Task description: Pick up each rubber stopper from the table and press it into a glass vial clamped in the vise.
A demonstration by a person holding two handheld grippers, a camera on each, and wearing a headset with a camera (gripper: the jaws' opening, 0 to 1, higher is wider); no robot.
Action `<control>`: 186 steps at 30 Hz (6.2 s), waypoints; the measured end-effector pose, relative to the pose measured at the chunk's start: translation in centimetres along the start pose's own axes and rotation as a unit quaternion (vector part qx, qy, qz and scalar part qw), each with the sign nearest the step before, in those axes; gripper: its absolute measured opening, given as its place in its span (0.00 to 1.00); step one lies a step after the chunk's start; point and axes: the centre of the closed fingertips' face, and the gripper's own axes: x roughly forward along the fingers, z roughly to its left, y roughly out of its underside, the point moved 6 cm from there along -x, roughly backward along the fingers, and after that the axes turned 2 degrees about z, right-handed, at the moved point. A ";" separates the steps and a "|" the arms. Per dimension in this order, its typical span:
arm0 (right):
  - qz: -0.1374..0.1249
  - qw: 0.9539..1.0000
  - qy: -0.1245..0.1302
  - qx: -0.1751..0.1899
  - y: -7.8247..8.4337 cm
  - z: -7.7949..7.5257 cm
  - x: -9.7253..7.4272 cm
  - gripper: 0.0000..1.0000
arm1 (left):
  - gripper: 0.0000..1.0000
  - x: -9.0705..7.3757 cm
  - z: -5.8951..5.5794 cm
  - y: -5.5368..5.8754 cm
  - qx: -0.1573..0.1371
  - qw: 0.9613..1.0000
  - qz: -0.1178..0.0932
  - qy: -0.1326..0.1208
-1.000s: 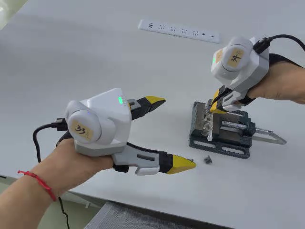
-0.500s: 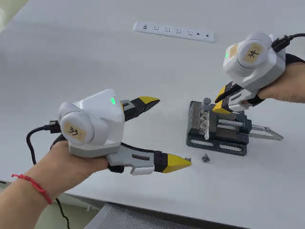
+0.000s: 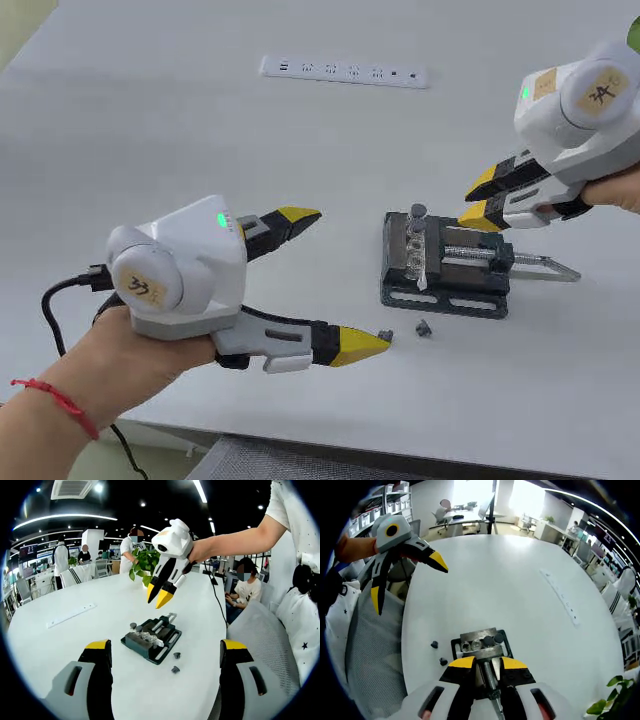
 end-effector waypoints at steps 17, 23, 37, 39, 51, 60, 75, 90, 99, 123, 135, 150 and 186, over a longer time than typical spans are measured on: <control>-0.073 0.996 0.004 0.053 3.4 3.2 -1.9 0.27 | 0.89 -0.6 -0.2 0.3 0.004 1.000 0.021 -0.001; -0.089 0.994 -0.010 0.061 4.5 5.0 -1.6 0.28 | 0.88 -0.8 -0.4 0.6 0.002 1.000 0.026 -0.001; -0.102 0.992 -0.034 0.063 6.5 8.8 0.5 0.29 | 0.88 -1.2 -0.1 1.3 0.000 0.999 0.034 0.000; -0.104 0.992 -0.038 0.064 6.8 9.1 0.9 0.28 | 0.88 -1.2 -0.1 1.4 0.000 0.999 0.035 0.000; -0.082 0.993 -0.055 0.059 7.9 10.7 4.0 0.22 | 0.88 -1.1 -0.1 1.6 -0.003 0.999 0.036 0.001; -0.079 0.994 -0.052 0.057 7.4 10.0 6.3 0.18 | 0.87 -1.0 -0.2 1.8 -0.007 0.999 0.036 0.001; -0.064 0.995 -0.057 0.050 6.9 9.4 8.8 0.09 | 0.87 -0.6 -0.2 1.8 -0.012 0.999 0.037 0.003; -0.061 0.995 -0.057 0.047 6.7 9.4 9.0 0.01 | 0.86 -0.5 -0.2 1.9 -0.017 0.999 0.038 0.003; -0.062 0.996 -0.050 0.052 6.6 9.3 9.1 0.00 | 0.85 -0.2 -0.3 2.1 -0.018 0.999 0.038 0.008; -0.141 0.983 -0.014 0.115 4.0 9.1 2.4 0.00 | 0.63 1.1 -1.1 -0.2 0.014 0.999 0.031 0.011; -0.213 0.963 -0.007 0.167 0.1 10.0 -3.7 0.00 | 0.39 2.6 -2.2 -2.7 0.049 0.999 0.010 0.016; -0.262 0.945 -0.012 0.197 -1.4 10.4 -5.6 0.00 | 0.13 3.0 -3.3 -5.6 0.068 0.997 -0.032 0.027; -0.274 0.943 -0.010 0.191 -1.7 10.6 -6.3 0.00 | 0.04 2.9 -3.9 -6.3 0.054 0.996 -0.047 0.045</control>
